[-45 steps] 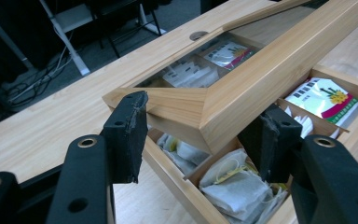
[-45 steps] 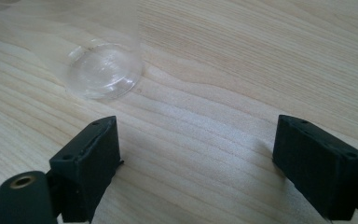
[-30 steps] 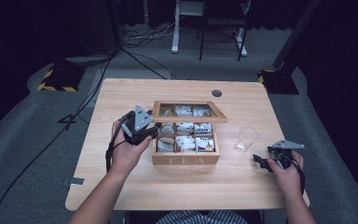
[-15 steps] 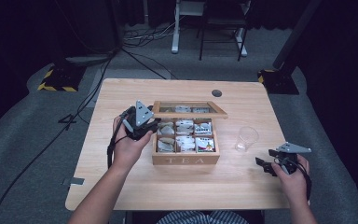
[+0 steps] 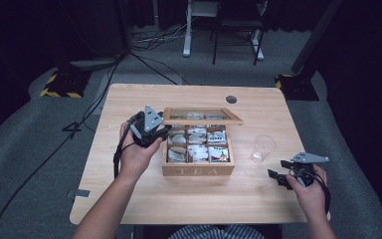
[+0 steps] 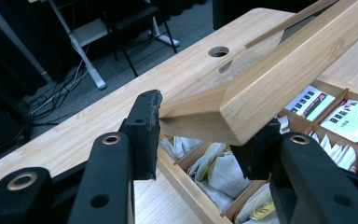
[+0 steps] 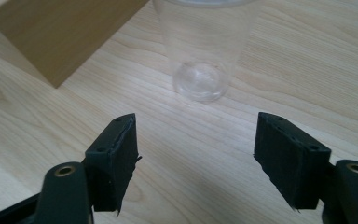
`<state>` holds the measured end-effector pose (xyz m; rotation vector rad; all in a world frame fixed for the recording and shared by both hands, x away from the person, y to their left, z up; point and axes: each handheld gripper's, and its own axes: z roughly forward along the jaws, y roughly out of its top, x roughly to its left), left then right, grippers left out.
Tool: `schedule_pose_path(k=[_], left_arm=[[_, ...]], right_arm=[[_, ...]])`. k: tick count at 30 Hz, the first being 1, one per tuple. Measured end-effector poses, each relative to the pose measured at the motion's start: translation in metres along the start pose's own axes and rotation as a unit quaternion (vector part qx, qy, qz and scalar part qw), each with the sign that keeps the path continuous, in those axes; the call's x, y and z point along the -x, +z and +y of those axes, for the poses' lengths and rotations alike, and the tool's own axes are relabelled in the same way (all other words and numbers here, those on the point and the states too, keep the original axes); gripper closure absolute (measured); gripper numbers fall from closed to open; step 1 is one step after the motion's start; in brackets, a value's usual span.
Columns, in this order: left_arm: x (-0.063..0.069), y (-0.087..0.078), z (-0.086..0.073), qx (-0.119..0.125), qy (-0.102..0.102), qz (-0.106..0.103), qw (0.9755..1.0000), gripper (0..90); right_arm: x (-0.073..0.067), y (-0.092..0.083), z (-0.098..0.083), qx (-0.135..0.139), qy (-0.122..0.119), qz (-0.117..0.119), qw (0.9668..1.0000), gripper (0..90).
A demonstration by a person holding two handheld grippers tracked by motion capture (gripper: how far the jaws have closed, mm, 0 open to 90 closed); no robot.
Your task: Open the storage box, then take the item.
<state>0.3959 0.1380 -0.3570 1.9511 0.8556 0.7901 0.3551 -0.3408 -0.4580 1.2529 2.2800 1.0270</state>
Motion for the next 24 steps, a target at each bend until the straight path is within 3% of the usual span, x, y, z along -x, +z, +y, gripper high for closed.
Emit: schedule_pose_path(k=[14,24], left_arm=[[-0.003,0.001,0.004,-0.002,-0.002,-0.006,1.0,56.2],[-0.004,0.001,0.005,-0.004,-0.006,-0.006,1.0,56.2]], right_arm=[[-0.031,-0.01,0.021,0.005,-0.013,0.049,0.9987,34.1],[-0.057,-0.005,0.046,0.03,-0.025,0.084,0.9957,33.1]])
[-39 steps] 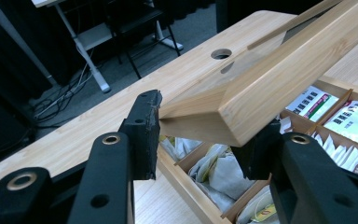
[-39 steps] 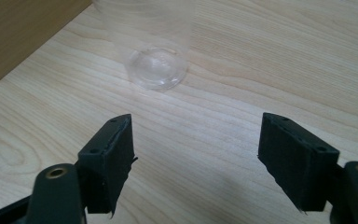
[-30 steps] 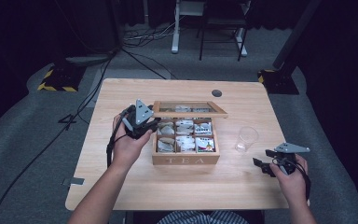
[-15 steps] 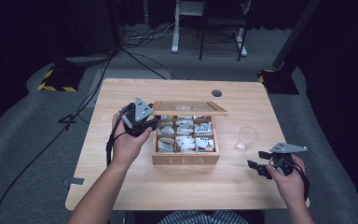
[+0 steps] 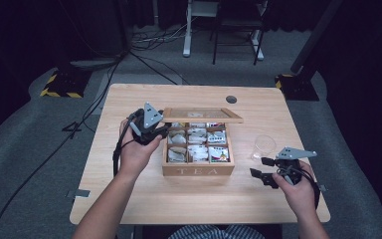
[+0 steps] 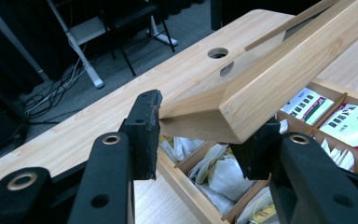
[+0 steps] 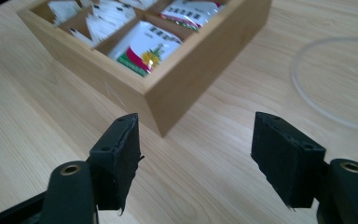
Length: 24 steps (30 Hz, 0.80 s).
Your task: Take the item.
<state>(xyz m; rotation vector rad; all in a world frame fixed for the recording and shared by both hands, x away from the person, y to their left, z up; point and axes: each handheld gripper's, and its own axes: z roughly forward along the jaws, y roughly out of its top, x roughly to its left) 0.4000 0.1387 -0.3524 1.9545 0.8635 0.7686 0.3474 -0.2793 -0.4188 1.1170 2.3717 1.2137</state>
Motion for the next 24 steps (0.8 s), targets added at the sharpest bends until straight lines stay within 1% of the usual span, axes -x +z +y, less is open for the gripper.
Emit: schedule_pose_path(k=[5,11,13,17,22,24], left_arm=[[-0.001,0.0,0.001,-0.005,-0.002,-0.005,1.0,55.8],[-0.003,0.0,0.003,-0.014,-0.004,-0.01,0.9998,55.2],[-0.003,0.0,0.004,-0.015,-0.008,-0.011,0.9998,55.2],[-0.002,0.0,0.004,-0.017,-0.013,-0.009,0.9997,55.2],[-0.002,0.0,0.005,-0.024,-0.02,-0.009,0.9995,55.2],[-0.003,0.0,0.007,-0.027,-0.018,-0.009,0.9994,55.2]], right_arm=[[-0.009,0.011,0.014,0.009,0.002,0.018,0.9998,31.4],[-0.023,0.026,0.038,0.01,-0.019,0.039,0.999,28.3],[-0.028,0.032,0.045,0.009,-0.028,0.045,0.9986,27.2],[-0.038,0.044,0.056,0.005,-0.045,0.056,0.9974,25.4],[-0.047,0.056,0.069,0.006,-0.059,0.065,0.9961,23.8],[-0.05,0.06,0.073,0.006,-0.065,0.07,0.9955,23.0]])
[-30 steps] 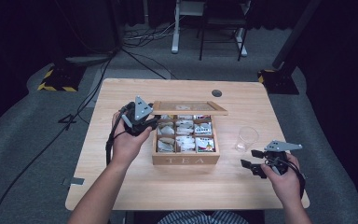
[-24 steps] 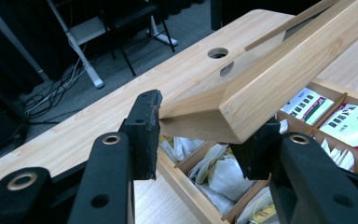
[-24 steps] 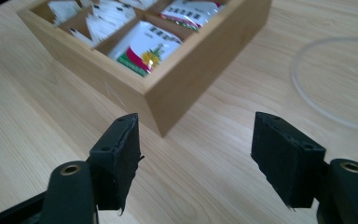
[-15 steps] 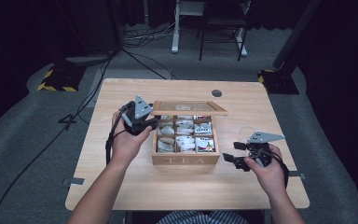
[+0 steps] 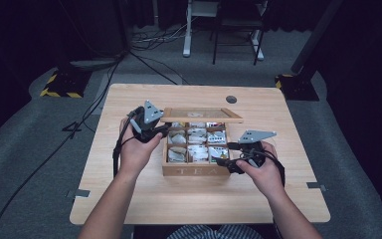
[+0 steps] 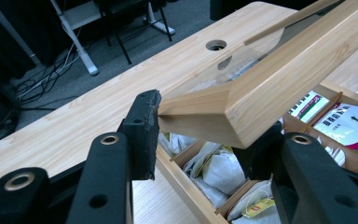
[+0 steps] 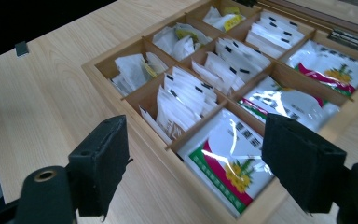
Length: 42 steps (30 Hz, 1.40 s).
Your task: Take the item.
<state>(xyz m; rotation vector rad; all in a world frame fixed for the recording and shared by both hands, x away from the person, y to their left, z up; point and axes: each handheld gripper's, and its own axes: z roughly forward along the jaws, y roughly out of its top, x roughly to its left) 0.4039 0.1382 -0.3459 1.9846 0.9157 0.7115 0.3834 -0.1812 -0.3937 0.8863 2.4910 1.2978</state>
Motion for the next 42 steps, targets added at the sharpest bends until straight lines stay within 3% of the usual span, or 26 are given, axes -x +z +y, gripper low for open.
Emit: schedule_pose_path(k=[10,14,24,30,42], left_arm=[[-0.002,0.001,0.001,0.003,-0.008,-0.009,0.9999,54.9],[-0.003,0.0,0.001,0.003,-0.006,-0.007,0.9999,54.9],[-0.004,0.001,0.003,0.003,-0.004,-0.008,1.0,55.0],[-0.005,0.001,0.004,0.003,-0.005,-0.01,0.9999,55.0],[-0.005,0.001,0.004,0.005,-0.006,-0.01,0.9999,55.0]], right_arm=[[-0.012,0.023,0.023,-0.006,-0.024,0.006,0.9997,23.2],[-0.016,0.032,0.03,-0.002,-0.011,-0.007,0.9999,25.9],[-0.021,0.051,0.039,-0.011,-0.016,0.003,0.9998,37.6],[-0.022,0.055,0.045,-0.012,-0.024,-0.009,0.9996,45.1],[-0.026,0.075,0.054,-0.024,-0.015,-0.01,0.9996,53.5]])
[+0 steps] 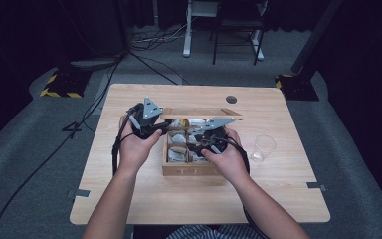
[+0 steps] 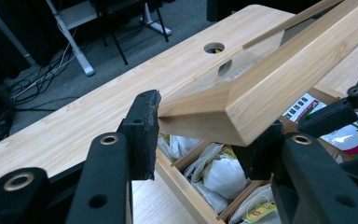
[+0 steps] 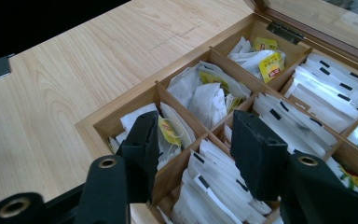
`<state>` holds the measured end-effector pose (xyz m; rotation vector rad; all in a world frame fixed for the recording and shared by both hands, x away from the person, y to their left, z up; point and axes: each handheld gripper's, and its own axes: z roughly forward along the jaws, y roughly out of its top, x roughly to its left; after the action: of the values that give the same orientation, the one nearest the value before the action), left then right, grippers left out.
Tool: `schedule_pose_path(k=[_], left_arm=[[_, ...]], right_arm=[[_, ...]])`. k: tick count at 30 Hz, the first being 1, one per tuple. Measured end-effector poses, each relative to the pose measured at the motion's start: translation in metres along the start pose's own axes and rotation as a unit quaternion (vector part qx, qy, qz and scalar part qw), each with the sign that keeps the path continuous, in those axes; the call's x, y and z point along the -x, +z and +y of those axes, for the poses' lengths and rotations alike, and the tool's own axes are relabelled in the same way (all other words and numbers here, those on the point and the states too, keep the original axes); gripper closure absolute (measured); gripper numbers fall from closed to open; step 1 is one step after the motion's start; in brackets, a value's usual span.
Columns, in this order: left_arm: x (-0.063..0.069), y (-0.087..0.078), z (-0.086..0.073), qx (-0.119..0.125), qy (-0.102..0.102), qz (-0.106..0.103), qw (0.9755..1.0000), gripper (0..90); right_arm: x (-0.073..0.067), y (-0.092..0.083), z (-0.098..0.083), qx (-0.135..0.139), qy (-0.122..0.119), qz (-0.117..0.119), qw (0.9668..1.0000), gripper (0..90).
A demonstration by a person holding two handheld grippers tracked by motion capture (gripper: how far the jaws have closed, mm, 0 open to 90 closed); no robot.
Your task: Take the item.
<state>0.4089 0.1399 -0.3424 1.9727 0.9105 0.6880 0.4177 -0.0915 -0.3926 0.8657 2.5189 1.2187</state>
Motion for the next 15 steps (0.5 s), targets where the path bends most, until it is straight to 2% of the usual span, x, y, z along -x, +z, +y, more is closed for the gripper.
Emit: schedule_pose_path(k=[3,10,15], left_arm=[[0.0,0.0,0.0,0.0,0.001,0.0,1.0,55.0],[0.0,0.0,0.0,0.001,0.001,0.0,1.0,55.0],[-0.001,0.0,0.001,0.001,0.002,0.001,1.0,55.1]], right_arm=[[-0.003,0.004,0.004,0.002,-0.004,-0.004,1.0,54.8],[-0.012,0.011,0.006,0.006,-0.017,0.004,0.9998,56.9],[-0.021,0.023,0.005,-0.003,-0.028,0.01,0.9996,59.3]])
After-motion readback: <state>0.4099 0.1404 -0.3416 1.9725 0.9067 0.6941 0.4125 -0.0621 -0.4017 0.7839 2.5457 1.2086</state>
